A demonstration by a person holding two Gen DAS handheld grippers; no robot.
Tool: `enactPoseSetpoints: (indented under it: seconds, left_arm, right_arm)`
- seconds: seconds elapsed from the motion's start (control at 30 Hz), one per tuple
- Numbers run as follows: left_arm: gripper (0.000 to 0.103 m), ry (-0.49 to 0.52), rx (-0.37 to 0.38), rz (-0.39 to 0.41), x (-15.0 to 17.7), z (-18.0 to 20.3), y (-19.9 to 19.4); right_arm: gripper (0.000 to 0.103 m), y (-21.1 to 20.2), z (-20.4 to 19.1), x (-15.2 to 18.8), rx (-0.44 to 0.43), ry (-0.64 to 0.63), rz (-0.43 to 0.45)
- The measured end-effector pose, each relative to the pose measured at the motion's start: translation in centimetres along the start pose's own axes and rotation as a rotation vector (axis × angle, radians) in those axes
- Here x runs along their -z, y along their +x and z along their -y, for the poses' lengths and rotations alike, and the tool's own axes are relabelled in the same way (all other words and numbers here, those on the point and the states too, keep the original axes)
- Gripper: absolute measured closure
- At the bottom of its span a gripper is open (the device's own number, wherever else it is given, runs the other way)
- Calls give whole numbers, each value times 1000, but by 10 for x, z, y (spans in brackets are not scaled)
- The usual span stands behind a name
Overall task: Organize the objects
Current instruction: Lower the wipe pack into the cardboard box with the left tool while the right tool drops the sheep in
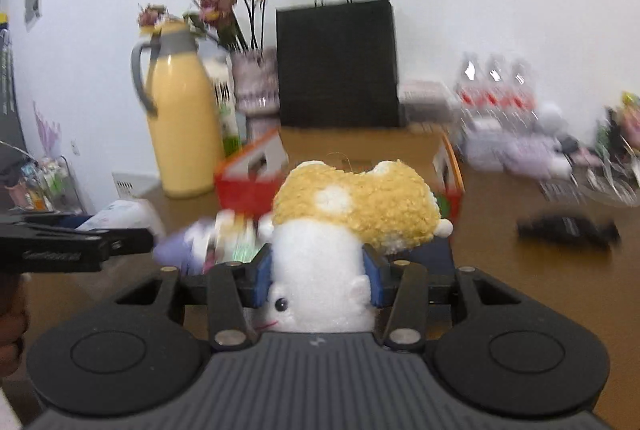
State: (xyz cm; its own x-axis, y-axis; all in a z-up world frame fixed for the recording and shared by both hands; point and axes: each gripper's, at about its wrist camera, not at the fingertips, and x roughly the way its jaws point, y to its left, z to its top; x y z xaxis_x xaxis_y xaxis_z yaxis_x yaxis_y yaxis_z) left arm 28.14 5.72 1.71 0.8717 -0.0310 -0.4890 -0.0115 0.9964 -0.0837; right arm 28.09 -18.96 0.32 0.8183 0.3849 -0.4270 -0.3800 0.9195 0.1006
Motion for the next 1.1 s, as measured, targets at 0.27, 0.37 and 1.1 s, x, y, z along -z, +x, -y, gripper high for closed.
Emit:
enactPoseSetpoints:
  seconds: [0.27, 0.37, 1.1]
  left_arm:
    - [39, -33, -31, -117, -118, -9, 175]
    - [39, -3, -146, -138, -133, -9, 237]
    - [12, -2, -154, -111, -136, -12, 160]
  right_arm:
    - [56, 177, 59, -115, 17, 42, -153]
    - [56, 249, 78, -128, 21, 79, -278]
    - [0, 210, 87, -142, 112, 133, -169]
